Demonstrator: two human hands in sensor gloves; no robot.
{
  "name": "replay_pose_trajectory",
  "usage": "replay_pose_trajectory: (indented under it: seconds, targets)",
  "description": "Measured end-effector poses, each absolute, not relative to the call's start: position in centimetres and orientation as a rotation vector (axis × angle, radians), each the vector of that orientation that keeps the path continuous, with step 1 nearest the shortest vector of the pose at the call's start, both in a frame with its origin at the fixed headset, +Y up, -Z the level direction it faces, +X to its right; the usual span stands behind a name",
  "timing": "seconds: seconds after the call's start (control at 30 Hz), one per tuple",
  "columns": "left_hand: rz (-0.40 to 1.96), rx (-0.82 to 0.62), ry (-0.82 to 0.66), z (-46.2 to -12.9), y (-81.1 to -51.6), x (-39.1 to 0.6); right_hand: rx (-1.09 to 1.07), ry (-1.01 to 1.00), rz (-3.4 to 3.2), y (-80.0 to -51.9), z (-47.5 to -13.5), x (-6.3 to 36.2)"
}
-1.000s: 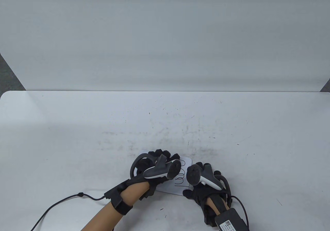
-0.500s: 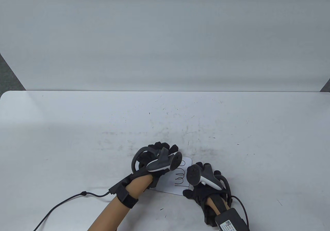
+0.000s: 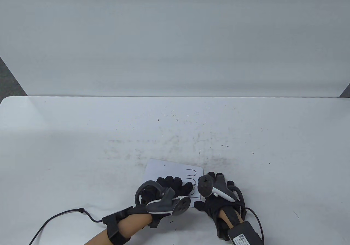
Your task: Wipe the whiteboard with a whiteboard eraser
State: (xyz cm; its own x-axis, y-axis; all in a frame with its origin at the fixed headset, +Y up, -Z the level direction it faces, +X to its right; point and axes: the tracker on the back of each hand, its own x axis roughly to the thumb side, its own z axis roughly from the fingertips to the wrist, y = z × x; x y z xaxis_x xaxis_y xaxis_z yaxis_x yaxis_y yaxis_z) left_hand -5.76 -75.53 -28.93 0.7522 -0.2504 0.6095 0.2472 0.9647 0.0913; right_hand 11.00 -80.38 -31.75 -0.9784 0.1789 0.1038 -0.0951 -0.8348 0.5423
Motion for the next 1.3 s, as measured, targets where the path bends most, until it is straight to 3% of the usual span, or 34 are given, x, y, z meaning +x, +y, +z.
replay_pose_trajectory:
  seconds: [0.33, 0.5, 0.63, 0.83, 0.97, 1.13, 1.3]
  targets:
    - [-0.203, -0.114, -0.513, -34.3, -75.3, -4.7, 0.227, 0.838, 2.856, -80.5, -31.7, 11.0]
    - [-0.257, -0.110, -0.447, -38.1, -75.1, -3.1, 0.226, 0.840, 2.855, -80.5, -31.7, 11.0]
    - [-0.239, -0.109, -0.421, -39.3, -75.2, -2.7, 0.224, 0.845, 2.855, -80.5, -31.7, 11.0]
    - [-0.352, -0.112, -0.487, -37.4, -75.6, -2.9, 0.221, 0.858, 2.853, -80.4, -31.7, 11.1]
    - [-0.286, -0.171, -0.534, -35.5, -75.6, -3.8, 0.218, 0.865, 2.851, -80.4, -31.7, 11.1]
    - [-0.259, -0.027, -0.669, -31.4, -75.2, -5.3, 0.219, 0.869, 2.852, -80.4, -31.7, 11.1]
    - [-0.167, -0.060, -0.674, -29.4, -75.1, -6.3, 0.220, 0.863, 2.852, -80.4, -31.8, 11.1]
